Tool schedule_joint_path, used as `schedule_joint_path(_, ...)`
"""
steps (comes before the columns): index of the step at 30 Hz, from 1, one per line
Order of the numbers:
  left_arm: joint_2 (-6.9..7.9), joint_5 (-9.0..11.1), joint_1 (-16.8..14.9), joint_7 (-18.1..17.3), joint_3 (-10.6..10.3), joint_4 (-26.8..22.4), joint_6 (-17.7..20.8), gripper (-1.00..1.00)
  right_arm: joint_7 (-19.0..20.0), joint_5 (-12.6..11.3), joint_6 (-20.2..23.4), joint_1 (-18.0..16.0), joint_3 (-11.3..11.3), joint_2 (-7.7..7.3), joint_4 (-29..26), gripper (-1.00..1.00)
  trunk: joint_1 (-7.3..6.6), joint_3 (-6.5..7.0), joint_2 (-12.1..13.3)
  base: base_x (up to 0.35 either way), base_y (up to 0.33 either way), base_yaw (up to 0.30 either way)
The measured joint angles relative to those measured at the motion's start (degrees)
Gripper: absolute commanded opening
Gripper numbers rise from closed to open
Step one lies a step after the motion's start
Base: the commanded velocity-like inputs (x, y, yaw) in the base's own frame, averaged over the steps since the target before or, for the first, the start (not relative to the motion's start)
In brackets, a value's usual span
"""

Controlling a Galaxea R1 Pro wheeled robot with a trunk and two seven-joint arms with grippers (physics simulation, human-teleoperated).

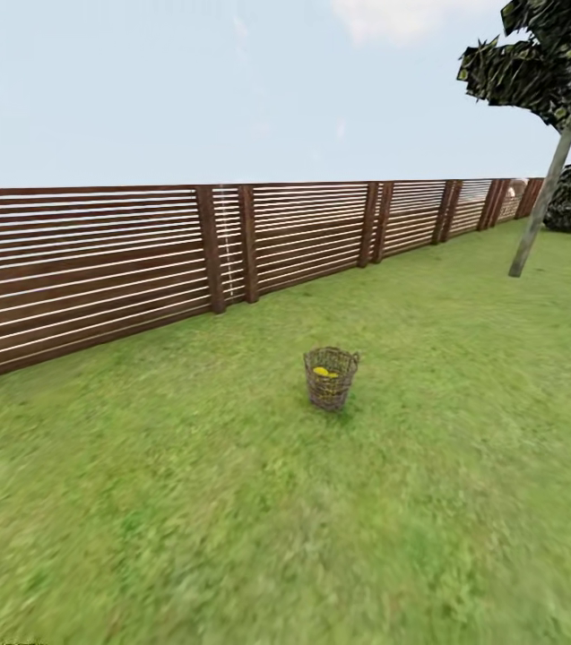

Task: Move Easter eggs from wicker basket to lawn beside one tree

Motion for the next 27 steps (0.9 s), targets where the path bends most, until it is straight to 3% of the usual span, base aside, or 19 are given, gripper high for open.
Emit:
schedule_joint_path(10,0.0,0.0,0.0,0.0,0.0,0.0,0.0,1.0,0.0,0.0,0.0,0.0,-0.1,-0.06,-0.1,1.0,0.0,-0.29,0.0,0.269,-0.2,0.215)
schedule_joint_path(27,0.08,0.0,0.0,0.0,0.0,0.0,0.0,1.0,0.0,0.0,0.0,0.0,-0.1,-0.05,0.1,1.0,0.0,-0.94,0.0,0.269,-0.177,0.104)
